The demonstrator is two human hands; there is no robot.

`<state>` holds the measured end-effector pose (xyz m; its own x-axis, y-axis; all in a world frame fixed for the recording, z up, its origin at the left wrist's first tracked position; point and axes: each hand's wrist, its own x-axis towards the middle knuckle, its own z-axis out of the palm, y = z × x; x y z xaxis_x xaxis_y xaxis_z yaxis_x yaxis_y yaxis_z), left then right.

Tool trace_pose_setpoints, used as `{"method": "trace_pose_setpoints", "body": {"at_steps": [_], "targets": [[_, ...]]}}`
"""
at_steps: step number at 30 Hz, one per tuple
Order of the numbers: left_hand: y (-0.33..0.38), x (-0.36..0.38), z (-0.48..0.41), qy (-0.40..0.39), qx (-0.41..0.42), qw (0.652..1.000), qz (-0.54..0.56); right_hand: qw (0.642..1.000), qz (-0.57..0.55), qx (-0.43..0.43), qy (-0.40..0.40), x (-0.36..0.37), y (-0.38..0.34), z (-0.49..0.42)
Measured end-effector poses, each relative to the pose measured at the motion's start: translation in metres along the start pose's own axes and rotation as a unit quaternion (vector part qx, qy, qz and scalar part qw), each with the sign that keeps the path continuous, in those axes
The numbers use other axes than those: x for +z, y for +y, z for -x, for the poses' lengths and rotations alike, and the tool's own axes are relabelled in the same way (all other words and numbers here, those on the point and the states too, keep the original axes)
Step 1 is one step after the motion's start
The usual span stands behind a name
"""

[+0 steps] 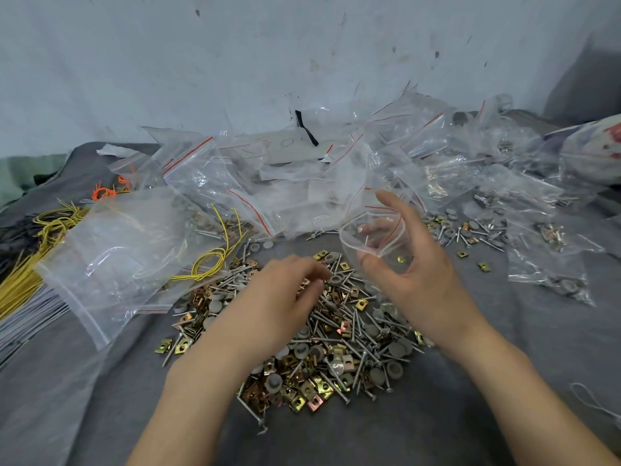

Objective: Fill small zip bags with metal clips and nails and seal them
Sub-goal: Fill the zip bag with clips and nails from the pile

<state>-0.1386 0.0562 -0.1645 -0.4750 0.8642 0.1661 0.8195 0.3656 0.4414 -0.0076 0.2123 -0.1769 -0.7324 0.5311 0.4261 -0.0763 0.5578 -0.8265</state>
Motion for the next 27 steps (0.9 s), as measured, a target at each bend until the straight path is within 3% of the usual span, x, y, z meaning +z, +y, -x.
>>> {"method": "trace_pose_setpoints", "body": {"at_steps": [4,13,24,27], "targets": [[0.0,0.008,0.004,-0.058,-0.002,0.995,-0.079,1.0,-0.002,0.0,0.001,-0.001,0.0,-0.001],[0.002,0.011,0.0,-0.052,-0.007,0.988,-0.142,1.0,-0.009,-0.01,-0.001,-0.002,0.002,-0.001],[0.0,0.014,-0.003,0.001,-0.001,0.992,-0.13,1.0,-0.014,-0.014,-0.002,-0.002,0.002,-0.001],[-0.002,0.012,-0.001,0.013,-0.005,0.997,-0.081,1.0,-0.017,-0.016,0.0,-0.002,0.003,-0.001]]}}
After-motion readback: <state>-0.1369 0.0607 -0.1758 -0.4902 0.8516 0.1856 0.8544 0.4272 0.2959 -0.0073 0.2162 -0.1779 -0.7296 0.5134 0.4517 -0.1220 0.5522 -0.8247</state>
